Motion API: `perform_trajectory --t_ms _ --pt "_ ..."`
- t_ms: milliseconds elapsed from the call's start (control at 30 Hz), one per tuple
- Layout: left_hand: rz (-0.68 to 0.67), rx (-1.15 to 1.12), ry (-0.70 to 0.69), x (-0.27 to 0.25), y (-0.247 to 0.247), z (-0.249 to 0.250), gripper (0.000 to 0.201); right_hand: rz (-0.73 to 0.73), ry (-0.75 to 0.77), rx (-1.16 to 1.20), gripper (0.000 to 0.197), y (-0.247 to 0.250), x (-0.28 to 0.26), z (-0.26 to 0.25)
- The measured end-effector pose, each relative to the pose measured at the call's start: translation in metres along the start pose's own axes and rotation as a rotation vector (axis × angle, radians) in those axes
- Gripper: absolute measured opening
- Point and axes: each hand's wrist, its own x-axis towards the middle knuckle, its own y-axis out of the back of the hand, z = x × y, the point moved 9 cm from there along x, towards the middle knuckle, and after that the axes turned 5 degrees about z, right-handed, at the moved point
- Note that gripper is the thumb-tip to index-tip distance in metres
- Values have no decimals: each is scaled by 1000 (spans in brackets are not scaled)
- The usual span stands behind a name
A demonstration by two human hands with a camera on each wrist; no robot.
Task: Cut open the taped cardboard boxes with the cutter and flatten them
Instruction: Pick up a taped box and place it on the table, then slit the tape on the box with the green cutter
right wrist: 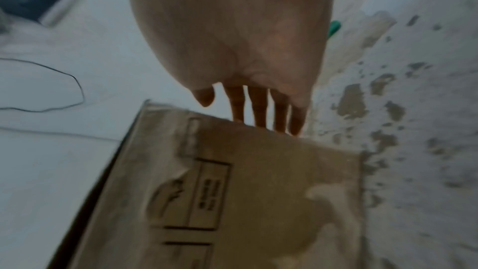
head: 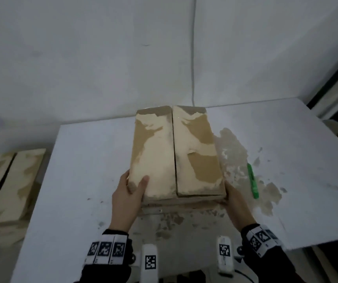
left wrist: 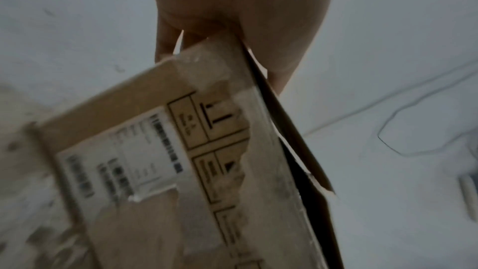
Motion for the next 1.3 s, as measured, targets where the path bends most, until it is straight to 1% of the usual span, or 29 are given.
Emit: perform_trajectory --t_ms 33,100,167,267,333,367,433,467,500,533,567,600,667,700,767,800,833,900,967,1000,1067,1133,1167,1233,1300 --pt "40 -14 34 -9 1 -5 54 -45 -69 -9 31 -2 1 12" --pt "103 -30 59 -22 0 -13 53 -66 -190 -2 25 -1 1 29" --pt "140 -21 59 -31 -2 -13 53 -89 -225 40 26 2 2 35" --pt "162 -53 73 -32 0 -15 53 -129 -192 67 23 12 9 29" --pt "138 -118 106 -30 -3 -21 53 -98 -156 43 26 24 12 22" --pt "116 -160 136 -29 -6 -23 51 -85 -133 48 28 29 13 20" --pt "77 -223 166 -27 -16 -25 38 -99 -105 71 26 35 13 13" --pt "69 -240 170 -27 -20 -22 37 -109 -100 85 27 35 12 9" --pt "63 -244 173 -26 -23 -21 43 -113 -87 94 28 36 11 5" --pt "66 -224 157 -25 -25 -16 50 -94 -69 106 26 39 10 0" --pt "87 -175 118 -26 -24 -7 53 -63 -43 123 22 41 8 -10" --pt "118 -127 67 -29 -20 5 53 -32 -14 147 23 43 5 -20" --pt "145 -97 -64 -37 -13 34 54 25 47 173 36 46 2 -39" --pt "126 -123 -129 -42 -12 50 56 40 77 172 42 44 -1 -48" --pt "42 -177 -252 -50 -13 76 62 35 148 138 56 36 -7 -66" --pt "-24 -182 -286 -52 -15 87 64 24 177 109 63 30 -11 -73" --pt "-101 -183 -291 -53 -19 94 64 -3 202 97 67 22 -15 -79" --pt "-253 -230 -249 -52 -26 97 68 -105 232 111 72 -1 -28 -88" --pt "-301 -315 -186 -47 -21 90 73 -242 262 123 72 -27 -43 -92" --pt "-297 -354 -157 -44 -15 83 72 -286 303 108 66 -38 -50 -97" --pt "-278 -414 -46 -40 -6 59 71 -315 417 62 56 -49 -63 -109" --pt "-248 -479 89 -38 -1 28 69 -339 528 -7 54 -57 -70 -121" --pt "-223 -526 133 -39 0 17 66 -362 578 -63 56 -61 -72 -124" --pt "-152 -640 196 -41 4 1 56 -378 674 -184 62 -68 -76 -126" --pt "-83 -751 247 -42 11 -3 37 -343 760 -252 62 -74 -82 -128"
